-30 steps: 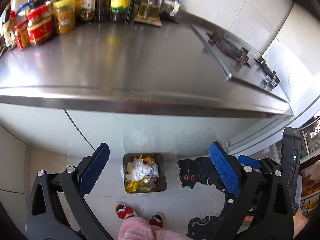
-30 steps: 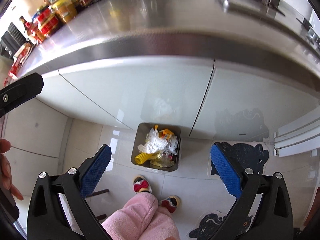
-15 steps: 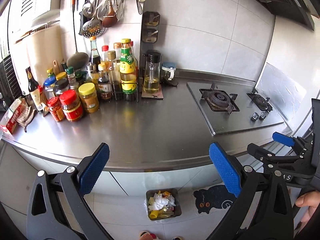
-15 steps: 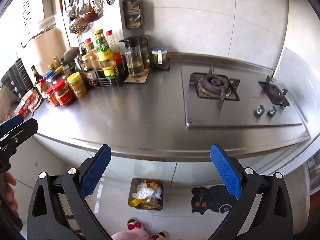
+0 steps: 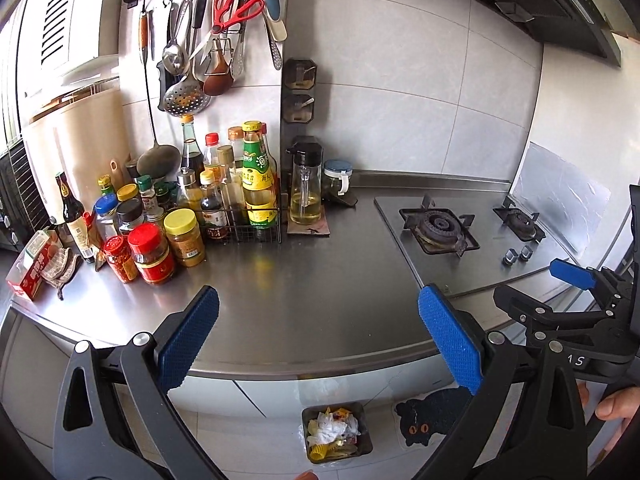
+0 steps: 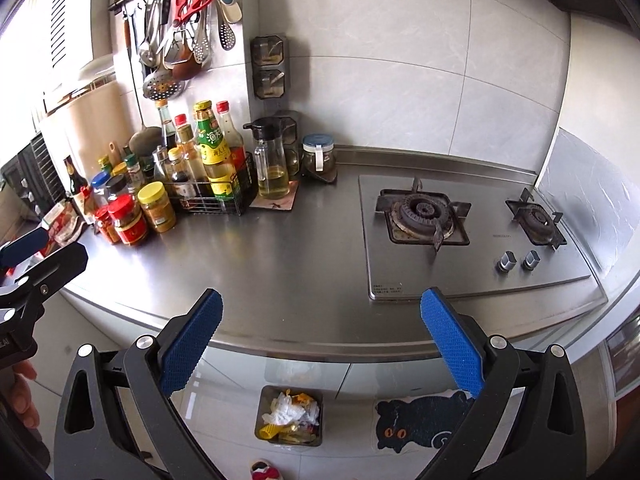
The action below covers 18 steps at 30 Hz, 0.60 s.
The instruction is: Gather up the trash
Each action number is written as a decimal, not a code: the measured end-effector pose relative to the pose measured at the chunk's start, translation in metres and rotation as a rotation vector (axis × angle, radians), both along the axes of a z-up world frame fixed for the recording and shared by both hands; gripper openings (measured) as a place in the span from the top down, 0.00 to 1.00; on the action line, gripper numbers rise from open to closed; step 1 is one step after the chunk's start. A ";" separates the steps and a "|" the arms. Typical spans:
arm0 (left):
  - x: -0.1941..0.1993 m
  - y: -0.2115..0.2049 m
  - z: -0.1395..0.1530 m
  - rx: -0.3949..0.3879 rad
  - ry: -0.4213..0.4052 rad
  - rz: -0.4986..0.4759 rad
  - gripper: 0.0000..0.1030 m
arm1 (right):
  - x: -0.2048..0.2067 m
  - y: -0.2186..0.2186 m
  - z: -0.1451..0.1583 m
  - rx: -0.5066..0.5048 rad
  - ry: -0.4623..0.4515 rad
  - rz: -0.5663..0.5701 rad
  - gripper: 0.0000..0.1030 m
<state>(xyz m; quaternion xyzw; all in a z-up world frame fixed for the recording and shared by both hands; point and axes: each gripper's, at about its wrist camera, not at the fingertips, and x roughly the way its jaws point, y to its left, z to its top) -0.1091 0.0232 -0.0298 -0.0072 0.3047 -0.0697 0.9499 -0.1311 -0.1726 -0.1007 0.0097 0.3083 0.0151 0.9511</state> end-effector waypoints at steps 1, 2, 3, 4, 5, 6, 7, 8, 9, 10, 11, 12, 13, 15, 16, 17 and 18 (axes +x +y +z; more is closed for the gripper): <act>0.001 0.000 0.000 0.000 0.000 0.000 0.08 | 0.001 0.000 0.001 0.001 0.000 -0.002 0.03; 0.002 -0.001 0.000 0.000 0.002 0.000 0.08 | 0.002 0.000 0.002 0.002 -0.001 -0.003 0.03; 0.003 -0.001 0.000 -0.002 0.002 -0.001 0.08 | 0.003 -0.001 0.003 0.001 -0.003 -0.005 0.03; 0.004 -0.001 -0.001 -0.005 0.003 -0.002 0.08 | 0.004 -0.001 0.004 -0.001 -0.004 -0.007 0.03; 0.005 0.000 -0.001 -0.005 0.003 0.000 0.08 | 0.005 -0.002 0.005 -0.001 -0.005 -0.007 0.03; 0.006 0.000 -0.001 -0.004 0.003 0.003 0.08 | 0.006 -0.002 0.005 -0.002 -0.006 -0.007 0.03; 0.007 0.000 0.000 -0.005 0.002 0.004 0.08 | 0.006 -0.002 0.006 -0.003 -0.007 -0.007 0.03; 0.008 0.000 0.000 -0.007 0.002 0.005 0.08 | 0.007 -0.003 0.007 -0.002 -0.009 -0.007 0.03; 0.009 -0.001 0.000 -0.007 0.000 0.006 0.08 | 0.007 -0.003 0.008 -0.002 -0.010 -0.008 0.03; 0.010 -0.001 0.001 -0.007 -0.001 0.005 0.08 | 0.008 -0.004 0.009 -0.001 -0.011 -0.009 0.03; 0.010 -0.001 0.002 -0.005 -0.003 0.004 0.08 | 0.008 -0.004 0.010 -0.001 -0.013 -0.009 0.03; 0.010 -0.002 0.003 -0.005 -0.006 0.003 0.08 | 0.009 -0.004 0.012 0.000 -0.016 -0.007 0.03; 0.010 -0.002 0.003 -0.004 -0.007 0.004 0.08 | 0.009 -0.004 0.013 0.001 -0.019 -0.008 0.03; 0.011 -0.001 0.005 -0.002 -0.010 0.006 0.08 | 0.009 -0.004 0.016 0.001 -0.026 -0.008 0.03; 0.011 -0.001 0.006 -0.002 -0.011 0.008 0.08 | 0.009 -0.004 0.017 -0.001 -0.029 -0.008 0.03; 0.011 0.000 0.006 -0.001 -0.011 0.011 0.08 | 0.009 -0.004 0.017 -0.001 -0.031 -0.007 0.03; 0.011 0.000 0.006 -0.002 -0.012 0.011 0.08 | 0.009 -0.004 0.018 0.001 -0.031 -0.005 0.03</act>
